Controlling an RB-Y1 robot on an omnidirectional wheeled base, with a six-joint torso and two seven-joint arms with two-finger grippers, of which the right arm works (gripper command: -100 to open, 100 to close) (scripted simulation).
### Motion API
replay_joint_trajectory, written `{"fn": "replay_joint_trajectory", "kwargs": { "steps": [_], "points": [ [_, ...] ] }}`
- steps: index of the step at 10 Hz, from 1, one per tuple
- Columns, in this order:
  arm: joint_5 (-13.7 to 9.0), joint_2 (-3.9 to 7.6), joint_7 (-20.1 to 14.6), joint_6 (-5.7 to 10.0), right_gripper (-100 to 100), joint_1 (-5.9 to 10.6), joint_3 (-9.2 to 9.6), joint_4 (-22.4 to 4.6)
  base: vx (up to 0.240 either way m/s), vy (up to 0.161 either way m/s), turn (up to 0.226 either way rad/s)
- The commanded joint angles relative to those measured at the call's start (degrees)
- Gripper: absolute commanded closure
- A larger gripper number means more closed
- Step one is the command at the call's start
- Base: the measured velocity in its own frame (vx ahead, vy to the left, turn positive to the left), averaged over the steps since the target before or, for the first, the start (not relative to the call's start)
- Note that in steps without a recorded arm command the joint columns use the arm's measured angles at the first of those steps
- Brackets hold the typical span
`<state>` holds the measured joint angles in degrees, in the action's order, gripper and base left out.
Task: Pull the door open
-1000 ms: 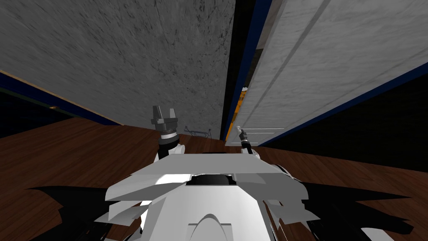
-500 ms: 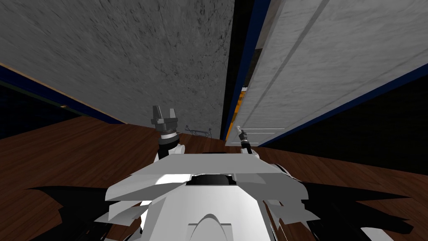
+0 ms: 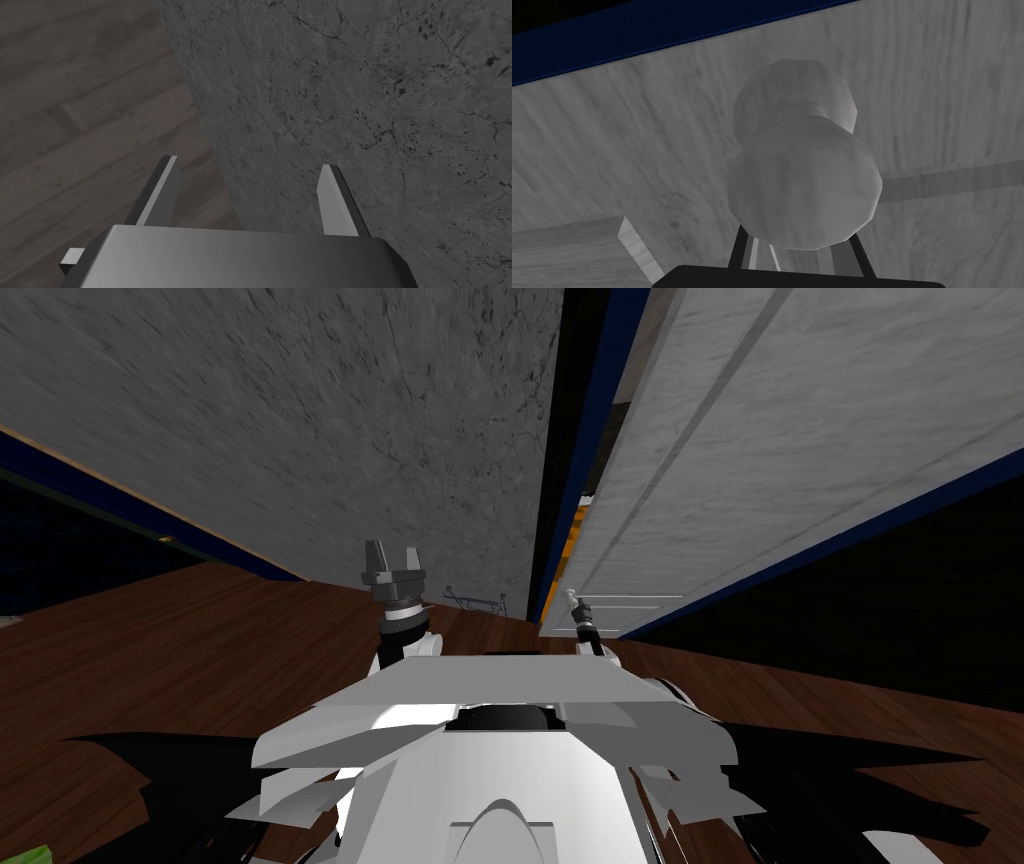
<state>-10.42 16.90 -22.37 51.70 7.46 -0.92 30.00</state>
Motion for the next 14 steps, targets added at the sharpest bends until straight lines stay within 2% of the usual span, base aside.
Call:
{"fn": "replay_joint_trajectory", "kwargs": {
  "steps": [1,4,5,9,11,14],
  "points": [
    [-1.11,-0.95,-2.86,-0.05,100,0.38,1.47,1.08,-0.05,-0.036,0.095],
    [-2.13,-0.91,-6.09,-0.17,100,0.36,1.94,1.19,-0.036,-0.026,0.066],
    [-3.15,-0.88,-8.25,-0.28,100,0.34,2.4,1.3,-0.04,-0.024,0.05],
    [-3.15,-0.88,-8.47,-0.28,100,0.34,2.4,1.3,-0.012,-0.004,0.014],
    [-5.15,-0.81,-12.44,-0.5,100,0.29,3.3,1.51,-0.041,-0.024,0.064],
    [-6.11,-0.78,-15.57,-0.6,100,0.27,3.74,1.62,-0.038,-0.026,0.072]
  ]
}}
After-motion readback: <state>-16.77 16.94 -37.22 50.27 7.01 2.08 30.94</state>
